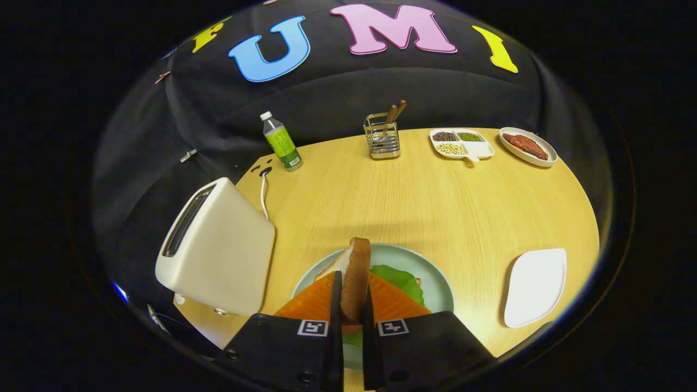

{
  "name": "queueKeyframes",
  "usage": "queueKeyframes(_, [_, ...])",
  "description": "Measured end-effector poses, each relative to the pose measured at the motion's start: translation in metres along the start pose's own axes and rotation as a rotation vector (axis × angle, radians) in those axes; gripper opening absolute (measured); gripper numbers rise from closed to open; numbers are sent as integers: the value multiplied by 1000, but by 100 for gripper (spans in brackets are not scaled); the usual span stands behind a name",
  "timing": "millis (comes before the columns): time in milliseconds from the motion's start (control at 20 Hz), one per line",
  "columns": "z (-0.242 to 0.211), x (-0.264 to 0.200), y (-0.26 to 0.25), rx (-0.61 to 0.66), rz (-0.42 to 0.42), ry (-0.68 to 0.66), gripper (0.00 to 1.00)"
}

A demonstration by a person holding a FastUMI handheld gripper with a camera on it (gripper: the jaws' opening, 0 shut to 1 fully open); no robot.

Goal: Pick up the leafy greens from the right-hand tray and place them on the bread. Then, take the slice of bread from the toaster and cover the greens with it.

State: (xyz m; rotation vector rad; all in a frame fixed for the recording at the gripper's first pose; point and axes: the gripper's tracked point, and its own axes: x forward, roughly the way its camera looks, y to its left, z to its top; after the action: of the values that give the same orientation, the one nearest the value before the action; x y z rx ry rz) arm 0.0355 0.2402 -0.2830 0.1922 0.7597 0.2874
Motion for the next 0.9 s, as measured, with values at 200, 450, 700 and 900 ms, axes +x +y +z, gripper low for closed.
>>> queueKeyframes(200, [-13,6,-20,-96,-60,0,31])
queueKeyframes(450, [-13,6,-44,-174,-134,-17,61])
queueKeyframes(700, [-13,-8,-57,-216,-158,-12,90])
queueKeyframes(900, [14,-34,-61,-235,-171,-95,99])
